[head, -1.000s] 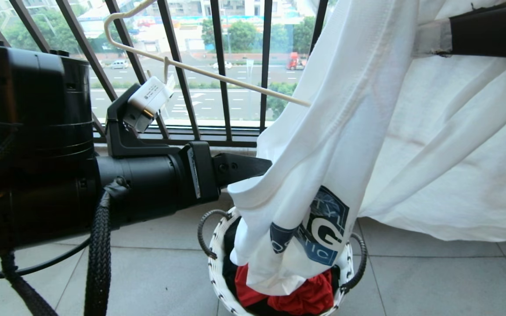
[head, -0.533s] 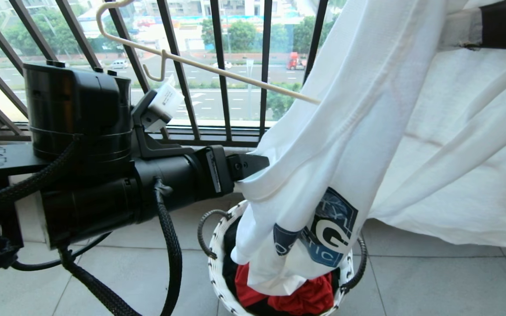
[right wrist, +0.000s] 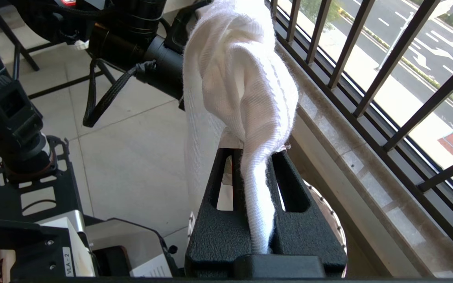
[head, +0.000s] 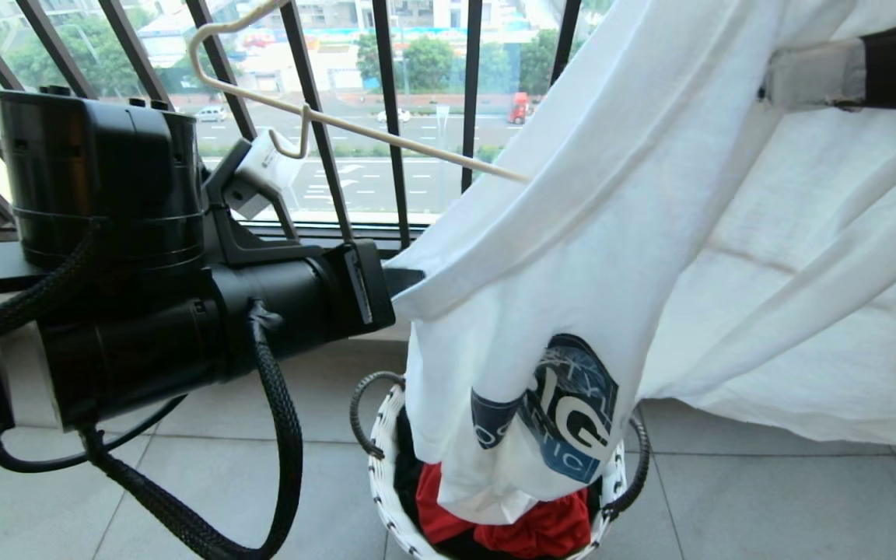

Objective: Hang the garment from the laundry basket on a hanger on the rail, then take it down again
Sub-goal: Hang the clothes on the clothes rack

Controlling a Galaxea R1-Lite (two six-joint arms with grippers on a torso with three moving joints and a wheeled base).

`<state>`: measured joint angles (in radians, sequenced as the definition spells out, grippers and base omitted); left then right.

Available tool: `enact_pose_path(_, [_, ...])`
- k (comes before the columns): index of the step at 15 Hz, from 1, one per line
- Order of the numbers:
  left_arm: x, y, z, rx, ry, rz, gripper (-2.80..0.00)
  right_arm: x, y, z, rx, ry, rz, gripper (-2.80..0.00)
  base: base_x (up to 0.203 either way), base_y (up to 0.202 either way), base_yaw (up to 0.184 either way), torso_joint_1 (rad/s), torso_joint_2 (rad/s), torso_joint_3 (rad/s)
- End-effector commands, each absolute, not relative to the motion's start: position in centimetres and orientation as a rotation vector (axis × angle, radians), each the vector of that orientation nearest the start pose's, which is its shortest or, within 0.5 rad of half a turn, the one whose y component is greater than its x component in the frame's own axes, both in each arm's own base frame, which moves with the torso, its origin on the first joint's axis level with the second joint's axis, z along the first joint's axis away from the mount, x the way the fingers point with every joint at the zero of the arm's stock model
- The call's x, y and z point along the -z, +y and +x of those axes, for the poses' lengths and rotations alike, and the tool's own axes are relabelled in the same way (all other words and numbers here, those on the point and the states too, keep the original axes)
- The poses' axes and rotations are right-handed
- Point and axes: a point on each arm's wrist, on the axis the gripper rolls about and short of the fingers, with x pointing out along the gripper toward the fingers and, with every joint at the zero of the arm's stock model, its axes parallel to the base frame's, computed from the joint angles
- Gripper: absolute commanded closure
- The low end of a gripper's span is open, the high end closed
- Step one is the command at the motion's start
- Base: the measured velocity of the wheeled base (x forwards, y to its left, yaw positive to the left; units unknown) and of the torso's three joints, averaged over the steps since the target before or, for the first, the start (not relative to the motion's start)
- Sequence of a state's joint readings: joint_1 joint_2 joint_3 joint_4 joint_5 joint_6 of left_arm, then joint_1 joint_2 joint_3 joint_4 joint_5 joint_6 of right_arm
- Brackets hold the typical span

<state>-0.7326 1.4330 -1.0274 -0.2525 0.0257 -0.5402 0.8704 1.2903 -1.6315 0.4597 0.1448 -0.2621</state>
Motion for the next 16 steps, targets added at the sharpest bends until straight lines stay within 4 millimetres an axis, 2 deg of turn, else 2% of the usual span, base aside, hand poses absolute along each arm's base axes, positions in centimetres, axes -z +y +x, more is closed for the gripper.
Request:
enact_pose_path(1, [-29.2,-15.5,19.4,0.602,0.286,-0.487,0.00,-39.9,11.6,10.0,-0.997,0.004,-0.292,0.00,0.000,0.000,0.000,0.000,0.00,0.000])
enact_pose_path(4, [-30.3,-13.8,20.4,0.536,0.236,-0.506,0.00,-39.6,11.0,10.4,-0.953,0.017,-0.291,0.00,0.000,0.000,0.000,0.000,0.00,0.000])
enact_pose_path(8, [-30.4,-13.2,21.1,0.502,0.226,-0.506,0.00,-39.5,10.4,10.5,-0.937,0.020,-0.286,0.00,0.000,0.000,0.000,0.000,0.00,0.000])
enact_pose_path(12, [-31.3,-11.7,21.9,0.447,0.180,-0.520,0.00,-39.0,10.2,10.5,-0.933,0.038,-0.291,0.00,0.000,0.000,0.000,0.000,0.00,0.000])
enact_pose_path(16, [-32.4,-10.7,21.2,0.433,0.154,-0.524,0.00,-38.0,10.3,11.1,-0.931,0.074,-0.311,0.00,0.000,0.000,0.000,0.000,0.00,0.000])
